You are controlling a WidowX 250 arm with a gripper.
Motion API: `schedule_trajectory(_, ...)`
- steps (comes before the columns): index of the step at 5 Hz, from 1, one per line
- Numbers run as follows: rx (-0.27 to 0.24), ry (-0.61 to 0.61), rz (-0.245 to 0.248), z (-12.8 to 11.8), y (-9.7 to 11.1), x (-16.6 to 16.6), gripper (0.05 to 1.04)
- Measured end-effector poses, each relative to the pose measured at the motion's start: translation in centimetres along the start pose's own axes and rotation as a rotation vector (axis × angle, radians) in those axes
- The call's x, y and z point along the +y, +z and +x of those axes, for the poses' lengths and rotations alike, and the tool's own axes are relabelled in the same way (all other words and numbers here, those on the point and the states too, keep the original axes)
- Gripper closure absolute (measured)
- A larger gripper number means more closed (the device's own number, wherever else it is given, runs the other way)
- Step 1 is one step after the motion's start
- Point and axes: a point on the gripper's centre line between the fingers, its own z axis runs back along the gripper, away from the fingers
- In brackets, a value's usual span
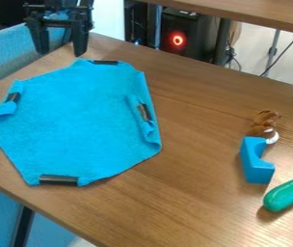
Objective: Fold the cloth from right to left
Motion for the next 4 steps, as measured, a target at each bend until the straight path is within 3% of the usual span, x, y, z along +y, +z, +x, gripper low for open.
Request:
schedule_trajectory(2,0.070,0.020,0.014,-0.3,-3.7,-1.2,0.083)
schedule_trajectory(4,0.070,0.056,0.069,-1.0,-6.3,-5.5,0.083)
